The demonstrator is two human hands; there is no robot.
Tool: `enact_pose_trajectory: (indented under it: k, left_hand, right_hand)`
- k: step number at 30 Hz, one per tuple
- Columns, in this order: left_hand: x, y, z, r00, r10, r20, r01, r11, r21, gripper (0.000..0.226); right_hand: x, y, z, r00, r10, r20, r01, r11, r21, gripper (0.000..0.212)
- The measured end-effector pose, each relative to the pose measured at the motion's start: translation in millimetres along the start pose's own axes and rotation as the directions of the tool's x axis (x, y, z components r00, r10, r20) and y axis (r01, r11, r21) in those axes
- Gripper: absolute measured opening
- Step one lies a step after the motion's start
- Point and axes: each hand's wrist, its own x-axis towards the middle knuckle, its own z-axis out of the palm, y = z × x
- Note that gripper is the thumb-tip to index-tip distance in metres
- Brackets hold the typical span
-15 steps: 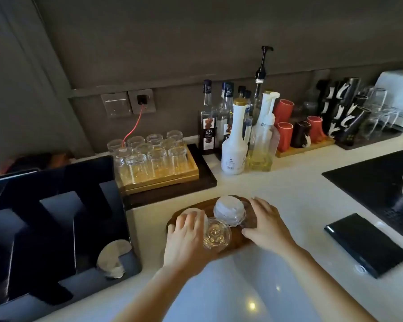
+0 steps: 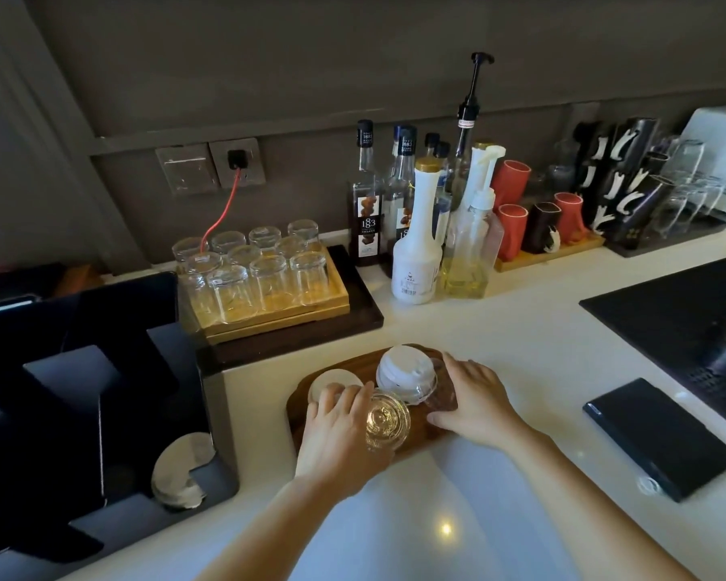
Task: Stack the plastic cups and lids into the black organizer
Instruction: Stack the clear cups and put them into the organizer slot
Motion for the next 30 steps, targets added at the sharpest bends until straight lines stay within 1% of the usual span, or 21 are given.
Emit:
enact_pose_trajectory:
  k: [2,4,7,9,11,15,18,20,21,23,25,30]
  left_hand:
    - [-1.5,0.3,0.7,1.000,-0.007,-0.001,0.007,1.000,-0.022,0.096]
    - [-5.1,0.0,1.9,0.999,-0.018,-0.040,0.015,0.998,-0.064,0.095]
    - [-11.2,-3.4,4.1,0.991,-0.047,-0.122,0.031,0.991,-0.132,0.090]
    - [-13.4,-5.6,2.8,0.987,-0.060,-0.152,0.036,0.987,-0.157,0.090]
    - [-15.4,-6.5,-0.7,0.985,-0.077,-0.158,0.045,0.980,-0.193,0.091]
    - [-20.3,-6.8,-8.7,0.984,-0.101,-0.146,0.059,0.962,-0.265,0.093]
    - [-23.5,-11.0,-12.8,0.976,-0.135,-0.168,0.080,0.952,-0.297,0.092]
    - [-27.3,-15.8,-15.0,0.972,-0.159,-0.174,0.099,0.945,-0.311,0.091]
    - [-29.9,-18.3,-16.0,0.970,-0.170,-0.176,0.108,0.944,-0.313,0.091]
    - [-35.3,-24.6,-16.7,0.966,-0.188,-0.180,0.126,0.943,-0.307,0.093]
    - [-40.8,-31.3,-17.7,0.960,-0.211,-0.184,0.148,0.941,-0.306,0.093]
    - [-57.3,-44.1,-28.6,0.932,-0.289,-0.220,0.201,0.915,-0.349,0.093]
  right_hand:
    - [0.1,0.2,0.7,1.000,0.000,-0.020,0.000,1.000,-0.001,0.107]
    - [-1.4,1.0,3.2,0.999,0.004,-0.047,-0.003,0.999,0.032,0.103]
    - [-5.9,3.7,8.0,0.993,0.039,-0.109,-0.020,0.985,0.169,0.100]
    - [-8.7,4.8,8.4,0.987,0.062,-0.152,-0.024,0.970,0.241,0.096]
    - [-10.7,4.2,7.3,0.981,0.078,-0.176,-0.030,0.965,0.261,0.094]
    - [-13.9,1.2,2.5,0.971,0.085,-0.223,-0.028,0.968,0.247,0.092]
    - [-18.4,-1.1,-4.1,0.966,0.096,-0.239,-0.026,0.960,0.280,0.091]
    - [-23.8,-6.8,-5.5,0.970,0.071,-0.231,0.011,0.942,0.334,0.089]
    - [-26.5,-11.5,-3.9,0.974,0.031,-0.226,0.051,0.937,0.345,0.088]
    - [-31.2,-25.5,4.3,0.983,-0.071,-0.171,0.121,0.944,0.306,0.094]
    - [-32.4,-42.2,14.8,0.984,-0.138,-0.109,0.159,0.963,0.219,0.100]
    - [-28.3,-72.7,31.1,0.982,-0.163,-0.095,0.169,0.984,0.056,0.099]
